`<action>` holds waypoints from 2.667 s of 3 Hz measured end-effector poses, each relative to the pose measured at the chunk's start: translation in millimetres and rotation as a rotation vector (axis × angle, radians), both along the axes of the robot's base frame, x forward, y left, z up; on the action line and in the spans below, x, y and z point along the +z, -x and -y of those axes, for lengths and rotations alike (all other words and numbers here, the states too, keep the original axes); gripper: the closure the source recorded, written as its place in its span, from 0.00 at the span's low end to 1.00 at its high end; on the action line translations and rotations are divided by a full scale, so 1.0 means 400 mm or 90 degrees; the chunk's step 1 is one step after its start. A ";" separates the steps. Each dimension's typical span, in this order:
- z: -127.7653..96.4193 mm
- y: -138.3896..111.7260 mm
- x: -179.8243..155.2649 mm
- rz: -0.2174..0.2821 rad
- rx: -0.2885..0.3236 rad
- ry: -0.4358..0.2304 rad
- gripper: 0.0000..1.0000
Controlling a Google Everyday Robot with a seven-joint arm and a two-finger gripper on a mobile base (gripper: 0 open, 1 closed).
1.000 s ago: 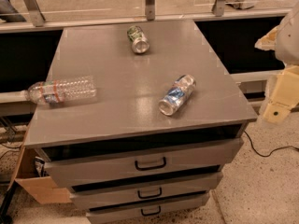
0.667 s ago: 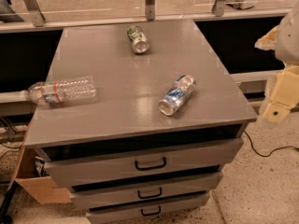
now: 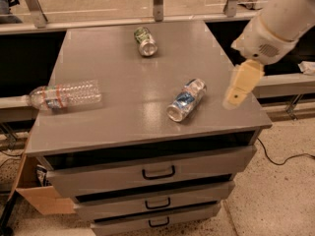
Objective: Place green can upright
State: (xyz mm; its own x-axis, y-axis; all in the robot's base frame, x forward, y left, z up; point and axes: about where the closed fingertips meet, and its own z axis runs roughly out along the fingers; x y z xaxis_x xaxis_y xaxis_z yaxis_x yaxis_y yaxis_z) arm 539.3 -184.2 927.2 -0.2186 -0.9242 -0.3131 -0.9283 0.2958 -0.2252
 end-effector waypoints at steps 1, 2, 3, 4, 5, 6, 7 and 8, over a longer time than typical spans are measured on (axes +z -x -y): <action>-0.077 -0.158 -0.056 0.018 0.001 -0.045 0.00; -0.154 -0.300 -0.093 0.039 -0.012 -0.084 0.00; -0.224 -0.435 -0.100 0.071 -0.036 -0.109 0.00; -0.224 -0.435 -0.100 0.071 -0.036 -0.109 0.00; -0.252 -0.451 -0.078 0.086 -0.042 -0.150 0.00; -0.302 -0.505 -0.023 0.127 -0.071 -0.222 0.00; -0.336 -0.568 0.018 0.136 -0.129 -0.286 0.00; -0.369 -0.632 0.020 0.121 -0.212 -0.335 0.00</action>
Offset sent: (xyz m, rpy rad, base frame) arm 0.1928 0.0992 -0.0499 0.2131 -0.1136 -0.0575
